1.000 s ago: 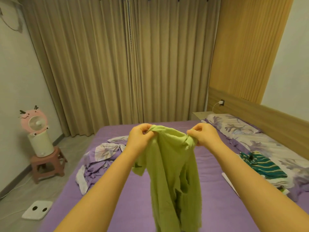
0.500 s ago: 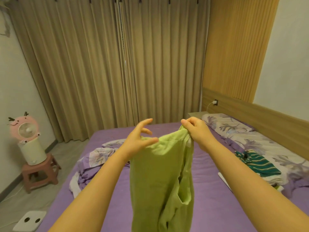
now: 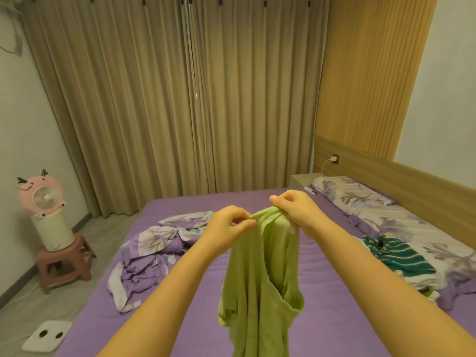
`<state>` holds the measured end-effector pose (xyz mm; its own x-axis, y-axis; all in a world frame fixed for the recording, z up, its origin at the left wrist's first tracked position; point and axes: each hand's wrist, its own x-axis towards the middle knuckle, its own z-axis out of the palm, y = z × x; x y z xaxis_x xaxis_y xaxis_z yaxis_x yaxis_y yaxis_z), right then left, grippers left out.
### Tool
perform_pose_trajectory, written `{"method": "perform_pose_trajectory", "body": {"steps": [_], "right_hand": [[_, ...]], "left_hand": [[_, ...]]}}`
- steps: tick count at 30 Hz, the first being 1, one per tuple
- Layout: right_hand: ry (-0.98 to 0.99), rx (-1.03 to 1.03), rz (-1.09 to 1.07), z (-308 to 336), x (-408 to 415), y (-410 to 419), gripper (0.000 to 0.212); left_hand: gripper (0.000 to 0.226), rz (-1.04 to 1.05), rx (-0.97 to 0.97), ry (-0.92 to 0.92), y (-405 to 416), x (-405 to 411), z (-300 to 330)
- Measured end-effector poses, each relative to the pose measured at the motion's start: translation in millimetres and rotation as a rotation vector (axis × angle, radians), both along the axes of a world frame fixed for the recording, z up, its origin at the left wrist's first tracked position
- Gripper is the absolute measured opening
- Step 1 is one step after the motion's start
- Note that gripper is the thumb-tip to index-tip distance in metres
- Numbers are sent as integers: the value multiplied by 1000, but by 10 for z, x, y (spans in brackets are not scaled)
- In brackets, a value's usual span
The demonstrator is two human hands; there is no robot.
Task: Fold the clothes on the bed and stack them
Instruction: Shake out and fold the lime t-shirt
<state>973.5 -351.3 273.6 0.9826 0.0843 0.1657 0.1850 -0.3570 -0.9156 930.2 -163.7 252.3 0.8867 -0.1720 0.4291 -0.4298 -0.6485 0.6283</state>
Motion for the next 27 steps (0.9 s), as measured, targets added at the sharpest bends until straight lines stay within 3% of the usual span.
{"method": "perform_pose_trajectory", "body": {"steps": [4,7,10,14,17,22,27], "right_hand": [[96,233,255,-159,-138,-161,22],[145,126,397,-340,-206,-294,28],[84,-43,283,-496,-248,-338,12],[-59,38,54,-570,-198,-370,12],[-58,-18,145,-496,-181,-392,9],[101,-68,346,-590,-218,-419,23],[53,-116,201,-786,-243,-317,32]], "left_hand": [[3,100,-188,-26,38,-1,46],[6,143,-246,-29,92,10,161],[10,108,-245,-32,150,-11,266],[8,34,-58,-26,278,-6,333],[2,42,-17,33,407,-30,354],[12,189,-286,10,581,-77,386],[22,360,-222,-43,651,-96,441]]}}
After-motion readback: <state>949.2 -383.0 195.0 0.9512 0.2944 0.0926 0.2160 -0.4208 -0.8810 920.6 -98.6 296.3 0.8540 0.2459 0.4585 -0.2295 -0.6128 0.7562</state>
